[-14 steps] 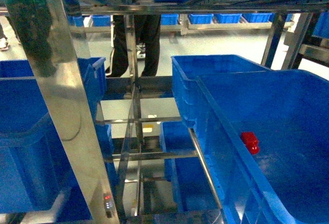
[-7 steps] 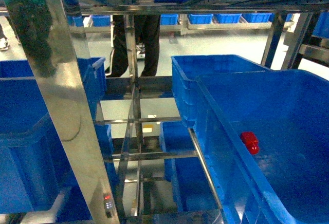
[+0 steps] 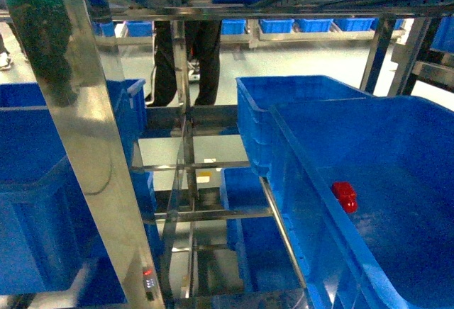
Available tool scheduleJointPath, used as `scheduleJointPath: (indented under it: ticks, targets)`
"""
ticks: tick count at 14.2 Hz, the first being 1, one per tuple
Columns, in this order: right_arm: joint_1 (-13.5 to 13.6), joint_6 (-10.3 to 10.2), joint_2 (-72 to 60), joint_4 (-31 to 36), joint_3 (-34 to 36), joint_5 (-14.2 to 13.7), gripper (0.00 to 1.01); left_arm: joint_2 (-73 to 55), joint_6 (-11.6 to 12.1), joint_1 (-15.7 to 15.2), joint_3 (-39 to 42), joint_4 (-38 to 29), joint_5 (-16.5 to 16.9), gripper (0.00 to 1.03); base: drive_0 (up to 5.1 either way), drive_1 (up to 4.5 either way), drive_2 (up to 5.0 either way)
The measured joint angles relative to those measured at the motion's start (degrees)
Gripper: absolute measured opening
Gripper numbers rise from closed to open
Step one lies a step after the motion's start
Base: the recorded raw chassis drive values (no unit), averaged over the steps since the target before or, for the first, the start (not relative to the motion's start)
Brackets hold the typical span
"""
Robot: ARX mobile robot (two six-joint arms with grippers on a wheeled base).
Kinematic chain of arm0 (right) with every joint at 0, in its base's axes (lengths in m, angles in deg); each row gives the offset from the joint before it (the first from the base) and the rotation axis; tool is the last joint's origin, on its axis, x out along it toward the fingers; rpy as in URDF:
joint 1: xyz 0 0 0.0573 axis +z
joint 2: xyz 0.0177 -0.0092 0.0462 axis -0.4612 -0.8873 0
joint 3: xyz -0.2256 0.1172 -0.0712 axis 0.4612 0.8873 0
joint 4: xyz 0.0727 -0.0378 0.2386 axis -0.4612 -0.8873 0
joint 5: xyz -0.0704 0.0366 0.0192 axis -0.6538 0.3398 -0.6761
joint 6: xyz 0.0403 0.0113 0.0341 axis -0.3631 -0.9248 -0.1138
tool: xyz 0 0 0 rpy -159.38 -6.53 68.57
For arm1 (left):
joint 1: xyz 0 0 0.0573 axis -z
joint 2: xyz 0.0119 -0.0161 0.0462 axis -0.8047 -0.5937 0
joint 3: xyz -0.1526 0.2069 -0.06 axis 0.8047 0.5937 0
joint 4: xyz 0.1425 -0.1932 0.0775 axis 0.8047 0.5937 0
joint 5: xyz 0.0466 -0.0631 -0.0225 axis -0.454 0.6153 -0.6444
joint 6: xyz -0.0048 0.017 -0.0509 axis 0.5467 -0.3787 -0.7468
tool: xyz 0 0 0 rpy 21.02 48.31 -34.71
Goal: Pick red block from blue box to shelf
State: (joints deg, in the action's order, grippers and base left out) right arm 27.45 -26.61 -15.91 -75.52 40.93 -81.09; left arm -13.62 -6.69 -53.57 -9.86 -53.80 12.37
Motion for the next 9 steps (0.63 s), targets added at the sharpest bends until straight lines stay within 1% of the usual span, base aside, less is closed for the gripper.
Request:
scheduleJointPath:
  ticks: [1, 2, 9]
  targets:
    - [0.0, 0.0, 0.0, 0.0, 0.0, 0.0, 1.0, 0.0, 0.0, 0.0, 0.0, 0.0, 0.0, 0.98, 0.0, 0.0, 0.0]
    - [0.0, 0.0, 0.0, 0.0, 0.0, 0.0, 0.97, 0.0, 0.0, 0.0, 0.0, 0.0, 0.0, 0.98, 0.0, 0.0, 0.0]
    - [0.0, 0.0, 0.0, 0.0, 0.0, 0.0, 0.98, 0.0, 0.0, 0.0, 0.0, 0.0, 0.0, 0.98, 0.0, 0.0, 0.0]
